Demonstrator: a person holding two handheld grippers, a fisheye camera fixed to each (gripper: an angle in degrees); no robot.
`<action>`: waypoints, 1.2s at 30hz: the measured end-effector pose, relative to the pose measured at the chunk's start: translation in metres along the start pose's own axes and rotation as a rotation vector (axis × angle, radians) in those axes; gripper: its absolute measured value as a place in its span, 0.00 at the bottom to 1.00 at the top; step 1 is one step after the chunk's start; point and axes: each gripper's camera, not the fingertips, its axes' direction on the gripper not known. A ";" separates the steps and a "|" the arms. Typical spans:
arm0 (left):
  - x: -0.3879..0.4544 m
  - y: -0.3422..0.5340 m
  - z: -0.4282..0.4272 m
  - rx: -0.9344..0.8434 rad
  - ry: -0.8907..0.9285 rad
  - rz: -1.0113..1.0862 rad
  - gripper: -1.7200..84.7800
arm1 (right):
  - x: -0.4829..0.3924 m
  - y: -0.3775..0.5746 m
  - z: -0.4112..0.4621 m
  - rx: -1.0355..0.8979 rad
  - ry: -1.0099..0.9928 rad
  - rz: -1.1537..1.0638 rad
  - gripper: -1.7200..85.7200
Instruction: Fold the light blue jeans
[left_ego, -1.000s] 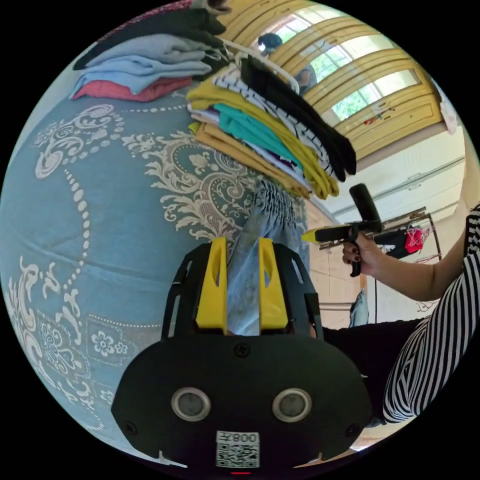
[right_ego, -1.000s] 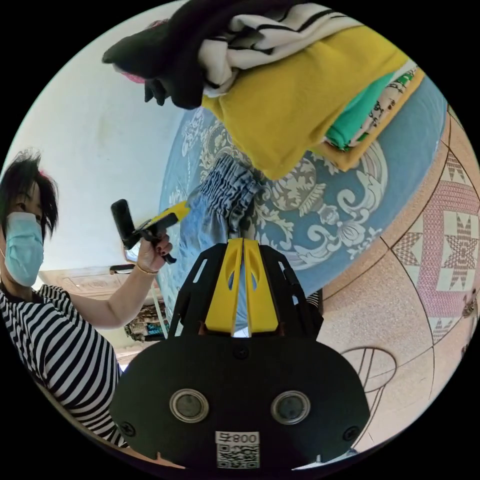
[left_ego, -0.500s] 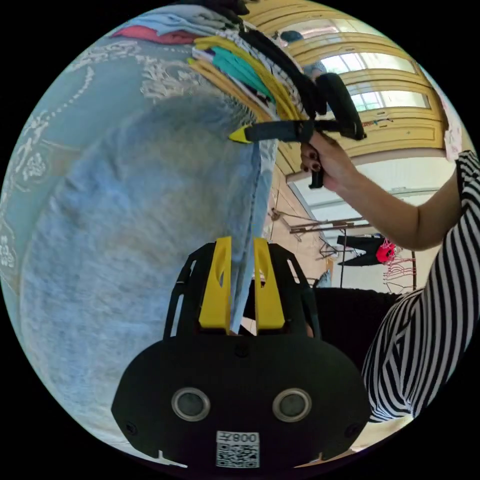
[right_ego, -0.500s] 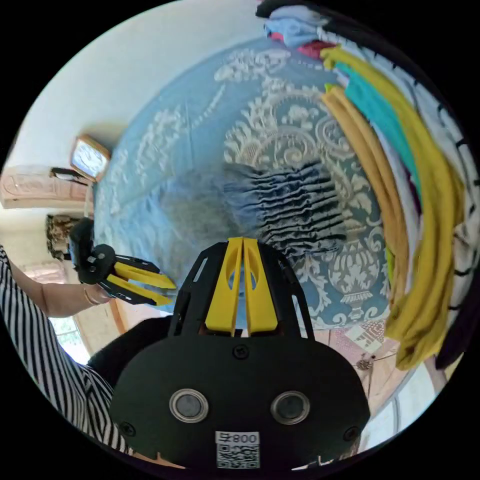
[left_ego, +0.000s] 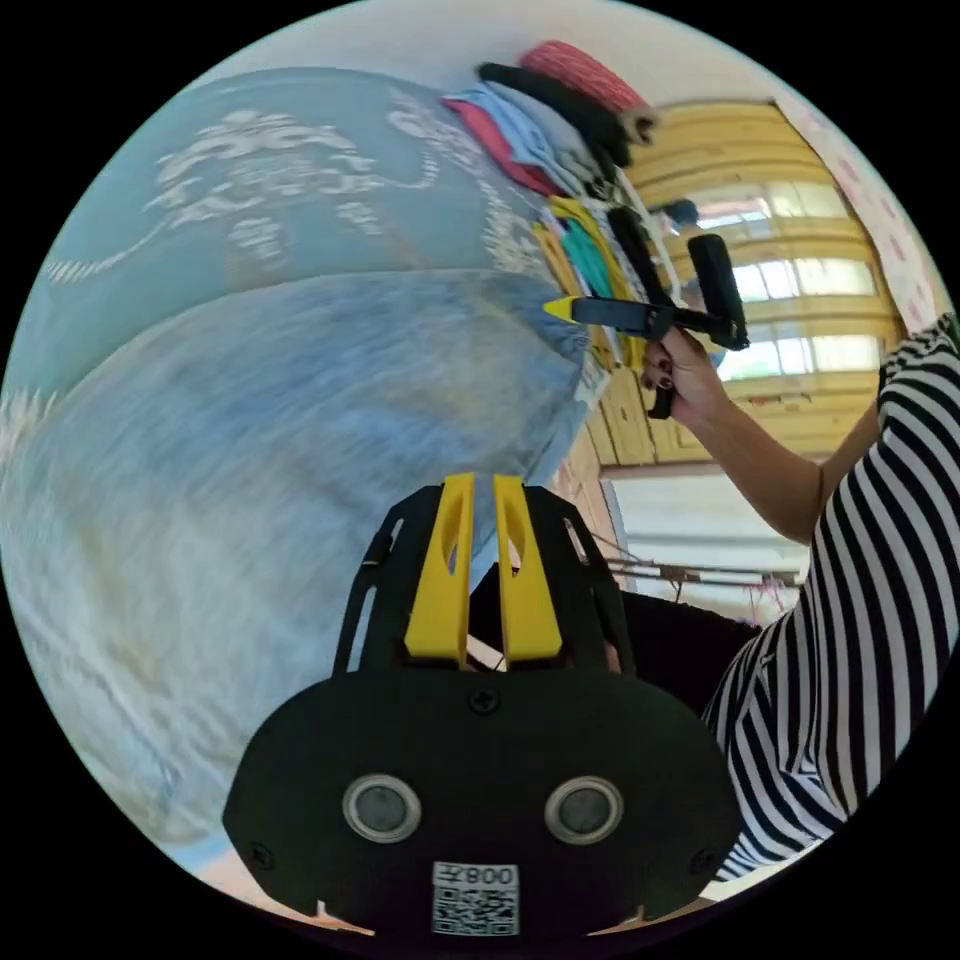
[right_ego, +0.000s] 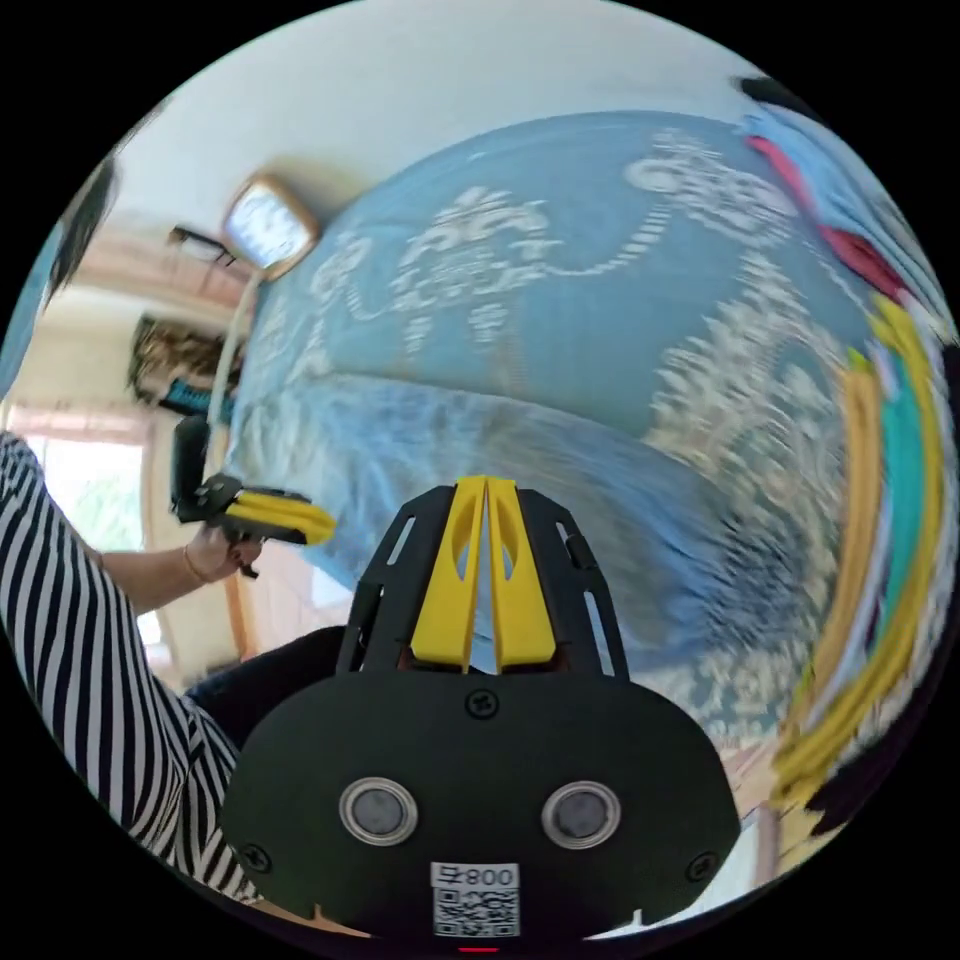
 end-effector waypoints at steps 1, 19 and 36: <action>-0.005 0.013 -0.011 0.014 -0.021 -0.057 0.08 | -0.007 -0.008 0.015 -0.034 -0.037 -0.056 0.04; 0.002 0.346 -0.160 0.703 0.057 -1.084 0.10 | -0.073 -0.042 0.310 -0.551 0.029 -0.884 0.06; 0.074 0.447 -0.223 0.671 0.069 -1.063 0.05 | 0.000 -0.079 0.430 -0.644 0.044 -0.932 0.02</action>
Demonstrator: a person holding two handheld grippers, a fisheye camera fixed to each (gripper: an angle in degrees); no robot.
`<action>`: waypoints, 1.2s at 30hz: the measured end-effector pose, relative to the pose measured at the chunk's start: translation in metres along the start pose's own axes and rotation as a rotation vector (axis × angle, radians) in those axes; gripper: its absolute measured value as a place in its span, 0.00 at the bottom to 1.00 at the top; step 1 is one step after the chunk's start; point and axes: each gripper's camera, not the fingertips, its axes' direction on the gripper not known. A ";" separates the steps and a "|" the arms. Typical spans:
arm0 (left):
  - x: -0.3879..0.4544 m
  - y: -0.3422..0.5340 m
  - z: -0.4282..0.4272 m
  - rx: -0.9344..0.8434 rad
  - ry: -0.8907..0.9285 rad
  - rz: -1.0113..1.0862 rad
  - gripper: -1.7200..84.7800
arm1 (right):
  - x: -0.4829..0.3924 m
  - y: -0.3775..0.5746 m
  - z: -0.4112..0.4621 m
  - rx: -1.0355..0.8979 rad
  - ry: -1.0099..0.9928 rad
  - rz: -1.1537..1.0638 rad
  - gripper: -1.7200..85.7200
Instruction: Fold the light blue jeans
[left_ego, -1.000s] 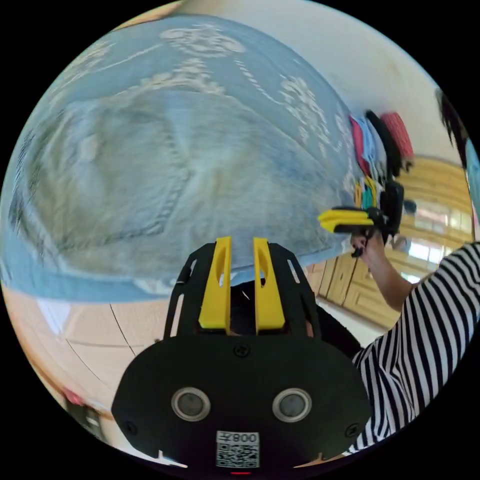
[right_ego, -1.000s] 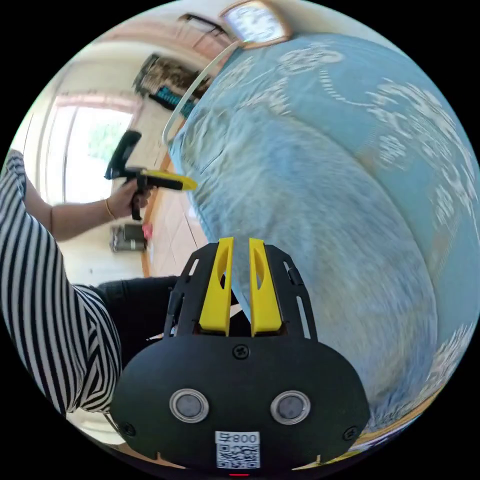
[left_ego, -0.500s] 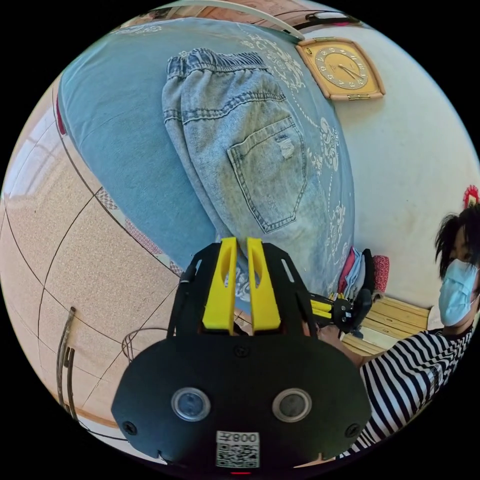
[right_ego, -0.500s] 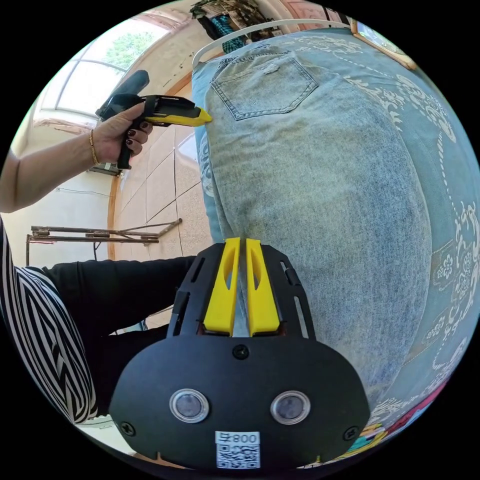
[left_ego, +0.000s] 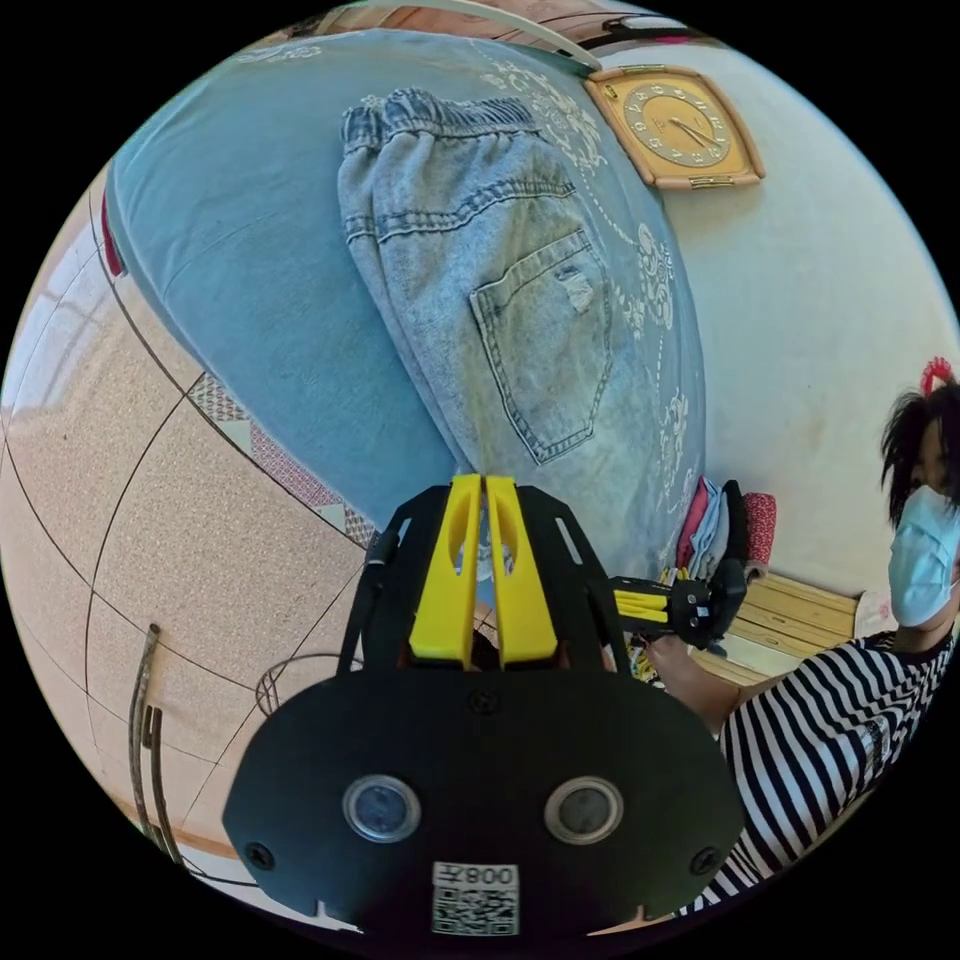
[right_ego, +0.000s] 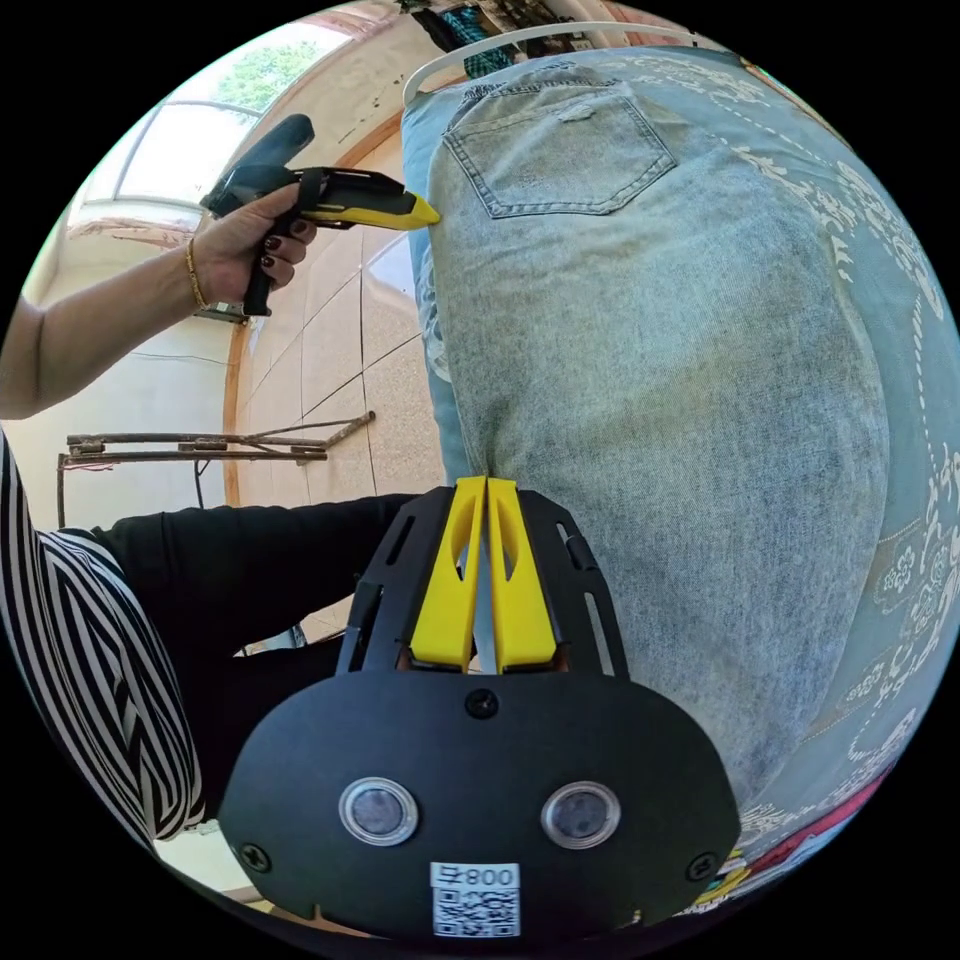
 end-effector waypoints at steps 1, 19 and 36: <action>-0.001 0.002 -0.004 0.005 0.008 -0.003 0.05 | 0.003 -0.001 0.003 -0.007 0.010 -0.010 0.02; 0.026 -0.001 -0.123 0.228 -0.141 0.098 0.03 | 0.103 0.007 0.031 -0.006 -0.073 -0.010 0.02; 0.081 0.022 -0.139 0.302 -0.211 0.064 0.08 | 0.210 0.043 -0.041 0.267 -0.403 0.183 0.09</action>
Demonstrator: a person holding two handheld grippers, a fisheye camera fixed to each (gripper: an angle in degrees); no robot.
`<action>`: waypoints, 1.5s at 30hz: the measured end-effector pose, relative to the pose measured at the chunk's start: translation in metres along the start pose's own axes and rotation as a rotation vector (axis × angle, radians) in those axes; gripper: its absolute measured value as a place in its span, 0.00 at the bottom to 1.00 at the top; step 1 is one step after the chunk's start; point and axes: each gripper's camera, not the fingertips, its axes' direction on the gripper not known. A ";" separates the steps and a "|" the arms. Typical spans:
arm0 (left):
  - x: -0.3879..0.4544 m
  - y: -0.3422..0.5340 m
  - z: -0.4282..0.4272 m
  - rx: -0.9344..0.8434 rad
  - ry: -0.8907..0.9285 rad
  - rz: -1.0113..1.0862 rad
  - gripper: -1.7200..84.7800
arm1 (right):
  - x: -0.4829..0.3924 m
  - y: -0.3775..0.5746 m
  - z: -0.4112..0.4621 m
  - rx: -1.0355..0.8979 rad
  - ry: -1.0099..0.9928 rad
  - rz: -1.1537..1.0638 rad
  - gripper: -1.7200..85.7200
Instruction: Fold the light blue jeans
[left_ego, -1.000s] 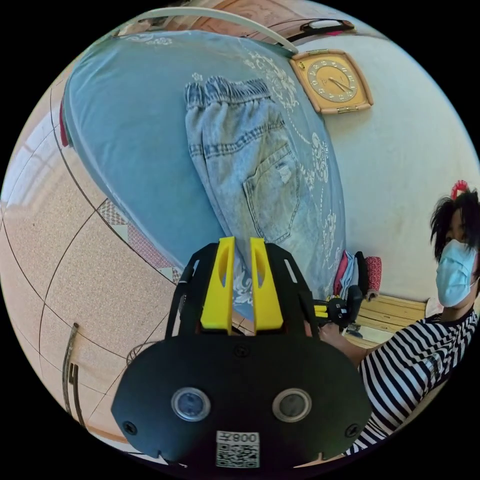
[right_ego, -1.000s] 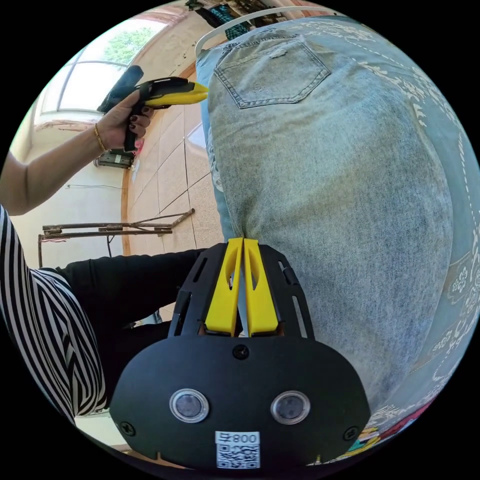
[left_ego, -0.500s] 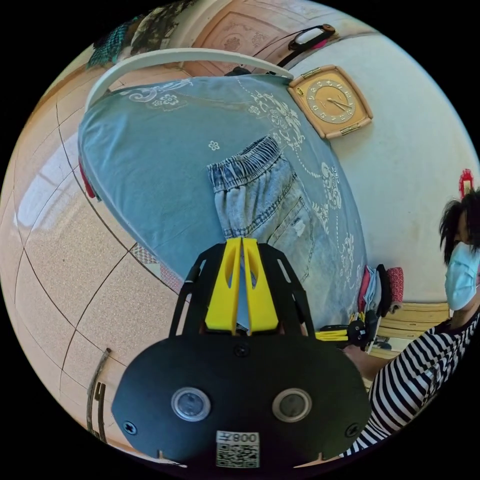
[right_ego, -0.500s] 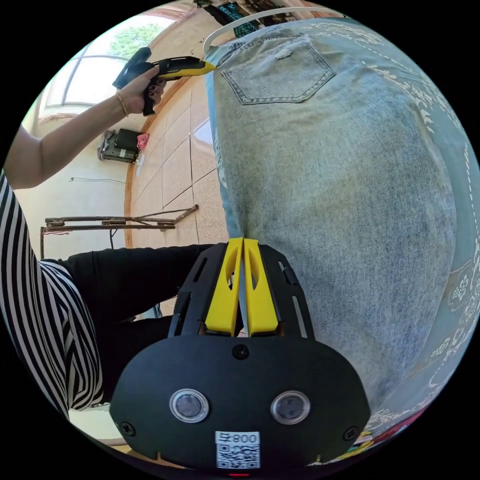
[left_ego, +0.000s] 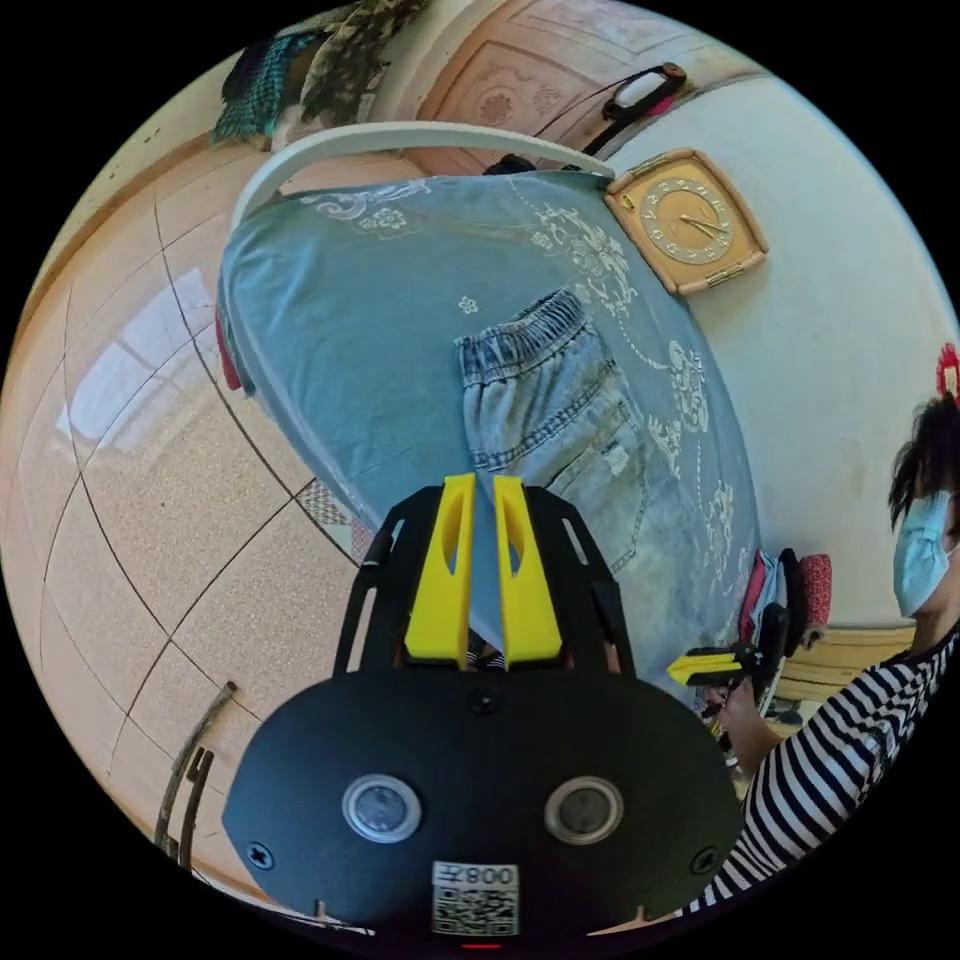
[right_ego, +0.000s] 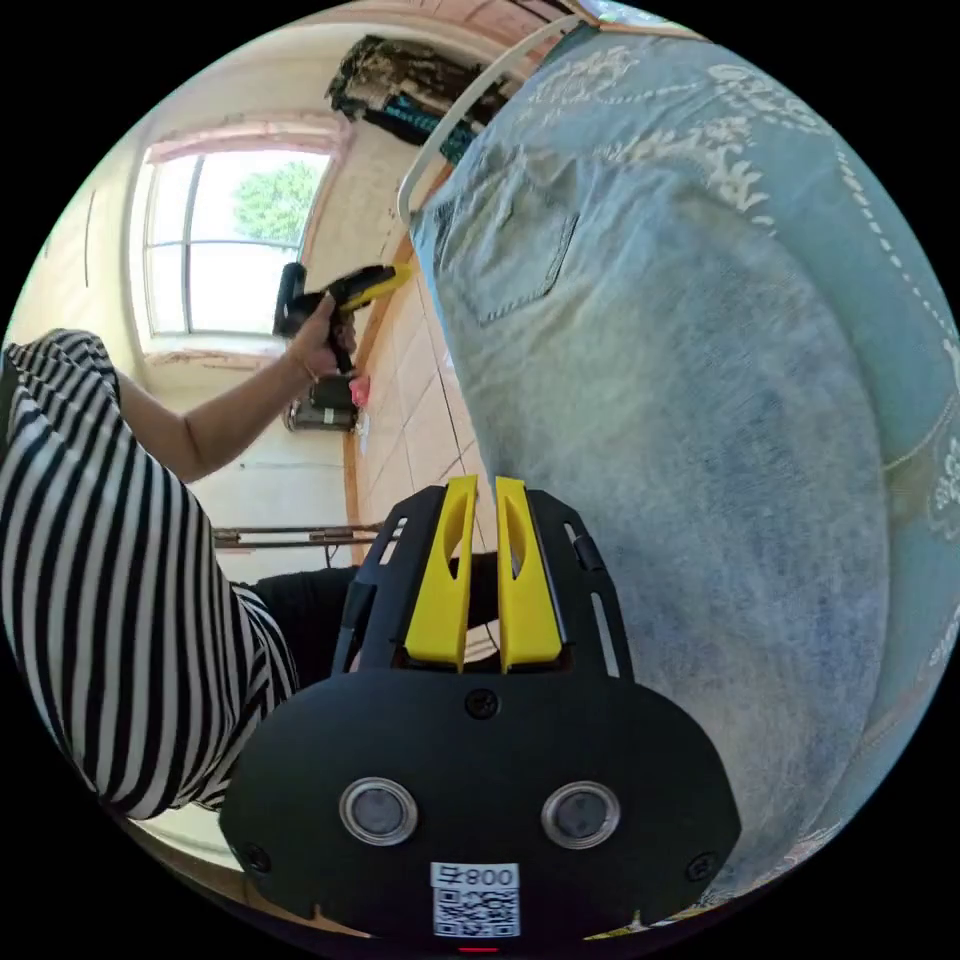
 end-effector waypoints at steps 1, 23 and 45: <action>0.010 -0.002 0.001 -0.002 0.017 0.040 0.09 | 0.003 -0.001 -0.012 0.048 0.013 0.008 0.09; 0.269 -0.020 0.164 -0.479 0.048 1.167 0.11 | 0.010 -0.023 -0.084 0.277 -0.076 0.039 0.05; 0.326 -0.101 0.298 -0.352 0.314 0.956 0.05 | -0.126 -0.025 -0.174 0.474 0.269 0.075 0.09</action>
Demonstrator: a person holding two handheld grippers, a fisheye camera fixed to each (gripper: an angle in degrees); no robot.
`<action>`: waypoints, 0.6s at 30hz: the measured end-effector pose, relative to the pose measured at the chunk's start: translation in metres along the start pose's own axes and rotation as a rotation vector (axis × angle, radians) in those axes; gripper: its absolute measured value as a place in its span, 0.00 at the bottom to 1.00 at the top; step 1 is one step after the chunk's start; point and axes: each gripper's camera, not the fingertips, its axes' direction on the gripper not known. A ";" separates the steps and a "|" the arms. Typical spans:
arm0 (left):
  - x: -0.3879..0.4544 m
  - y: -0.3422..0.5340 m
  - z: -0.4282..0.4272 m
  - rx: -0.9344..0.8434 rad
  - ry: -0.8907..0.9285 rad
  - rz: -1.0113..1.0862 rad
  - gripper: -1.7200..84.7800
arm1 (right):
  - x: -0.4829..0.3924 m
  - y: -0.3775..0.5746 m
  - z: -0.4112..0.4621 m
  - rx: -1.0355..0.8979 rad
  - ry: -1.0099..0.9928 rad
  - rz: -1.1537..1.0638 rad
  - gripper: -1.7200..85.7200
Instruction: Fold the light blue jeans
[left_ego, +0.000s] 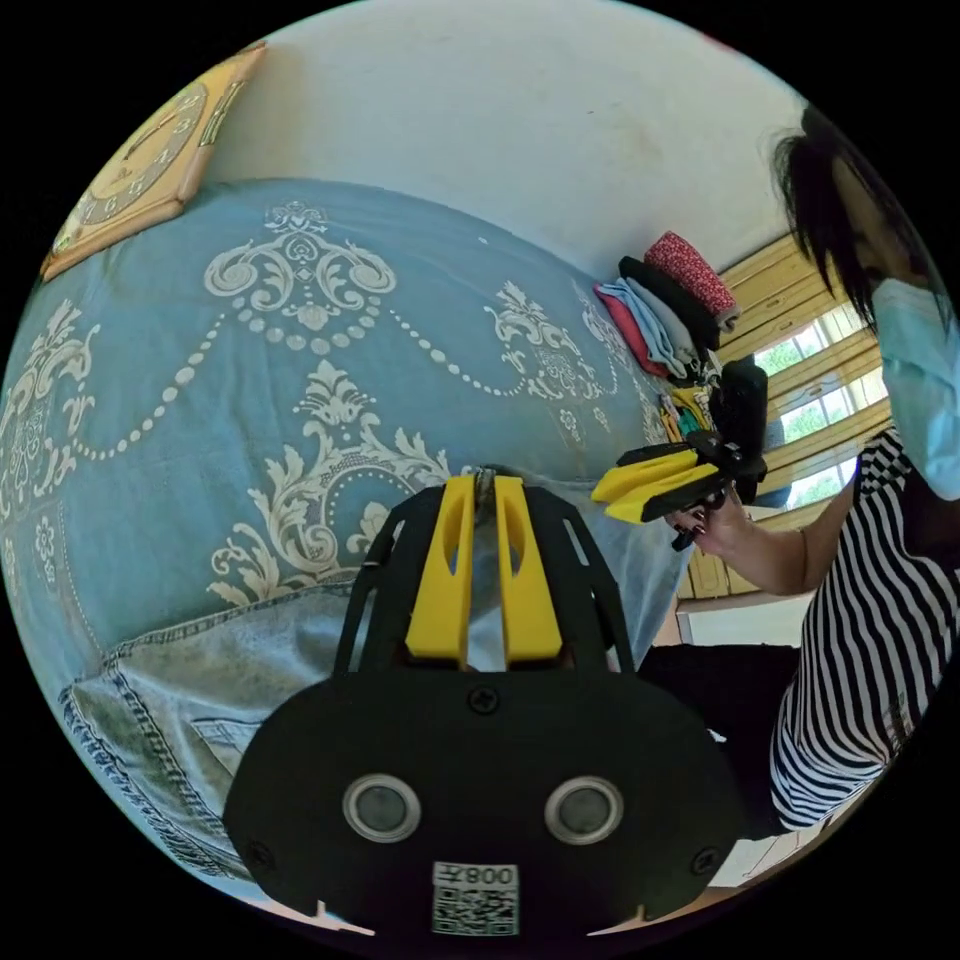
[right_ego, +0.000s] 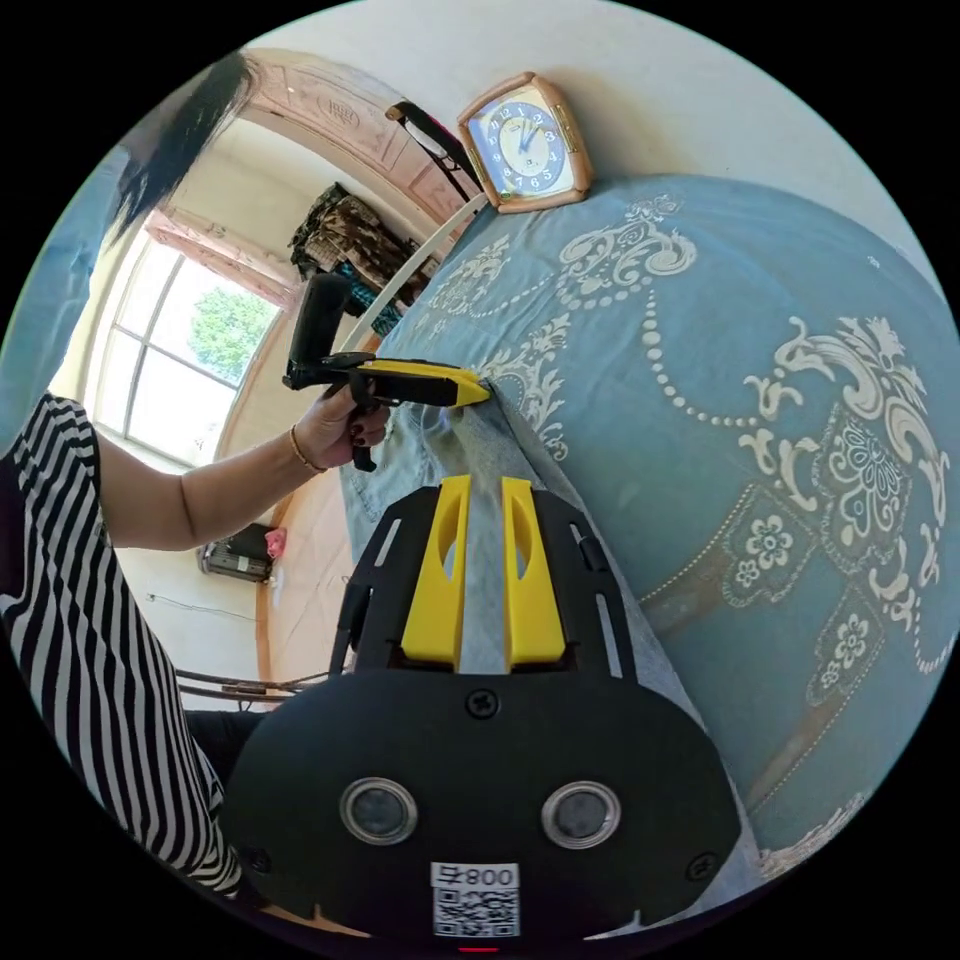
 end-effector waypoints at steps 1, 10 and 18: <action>-0.004 -0.002 0.005 -0.001 -0.003 -0.016 0.05 | -0.003 -0.001 -0.002 -0.002 0.011 0.005 0.09; -0.042 -0.020 0.072 0.027 -0.065 -0.117 0.05 | -0.057 -0.008 -0.005 -0.115 0.111 0.056 0.06; -0.025 -0.038 0.131 -0.042 -0.099 0.103 0.03 | -0.119 -0.015 -0.041 -0.101 0.133 0.065 0.03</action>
